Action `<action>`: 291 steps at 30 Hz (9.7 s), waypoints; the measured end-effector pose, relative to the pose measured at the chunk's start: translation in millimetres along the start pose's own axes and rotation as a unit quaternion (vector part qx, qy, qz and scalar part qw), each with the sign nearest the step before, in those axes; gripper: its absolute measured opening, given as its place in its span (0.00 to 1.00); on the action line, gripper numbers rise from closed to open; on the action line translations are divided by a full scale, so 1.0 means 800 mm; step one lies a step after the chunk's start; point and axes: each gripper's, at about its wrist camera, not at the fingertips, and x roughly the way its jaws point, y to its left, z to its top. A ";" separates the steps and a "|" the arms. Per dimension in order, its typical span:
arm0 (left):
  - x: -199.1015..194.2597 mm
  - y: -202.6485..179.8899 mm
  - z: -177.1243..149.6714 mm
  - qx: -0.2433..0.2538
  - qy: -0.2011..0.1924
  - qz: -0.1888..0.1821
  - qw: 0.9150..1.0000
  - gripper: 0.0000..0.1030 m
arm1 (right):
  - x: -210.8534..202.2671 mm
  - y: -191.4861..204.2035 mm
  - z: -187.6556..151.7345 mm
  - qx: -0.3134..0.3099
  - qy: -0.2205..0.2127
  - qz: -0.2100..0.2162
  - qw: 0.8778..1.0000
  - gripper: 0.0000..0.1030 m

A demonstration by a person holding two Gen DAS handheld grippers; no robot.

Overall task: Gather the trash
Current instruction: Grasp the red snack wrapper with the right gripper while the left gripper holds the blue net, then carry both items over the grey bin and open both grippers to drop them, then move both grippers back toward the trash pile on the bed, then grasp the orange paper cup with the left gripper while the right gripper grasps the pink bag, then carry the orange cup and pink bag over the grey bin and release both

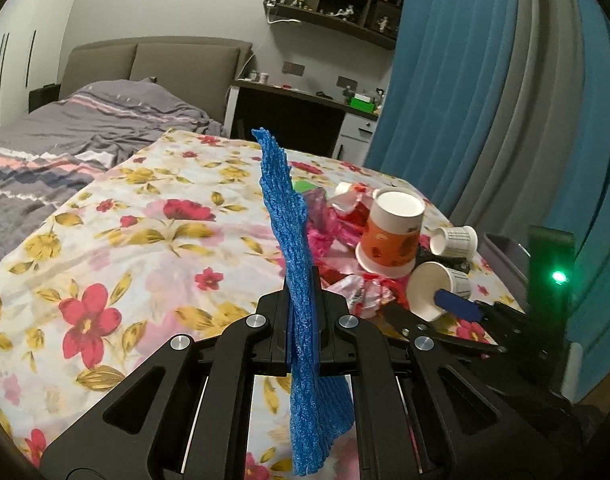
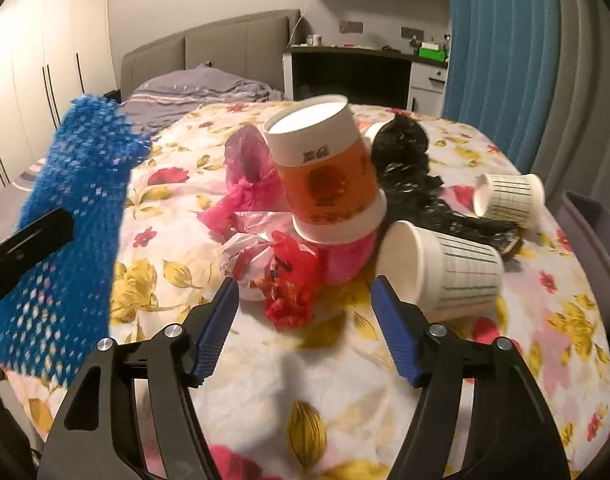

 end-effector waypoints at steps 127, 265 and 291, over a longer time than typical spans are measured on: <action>0.343 -0.540 0.045 0.093 0.138 -0.317 0.934 0.78 | -0.127 -0.473 -0.011 0.238 -0.124 -0.239 0.933 0.25; 0.081 0.111 0.023 -0.097 0.026 0.117 0.988 0.82 | 0.114 0.048 0.074 -0.004 0.043 0.059 0.997 0.20; 0.060 -0.025 0.045 -0.018 0.006 0.041 0.999 0.82 | -0.064 -0.076 0.044 0.040 -0.089 0.061 0.993 0.19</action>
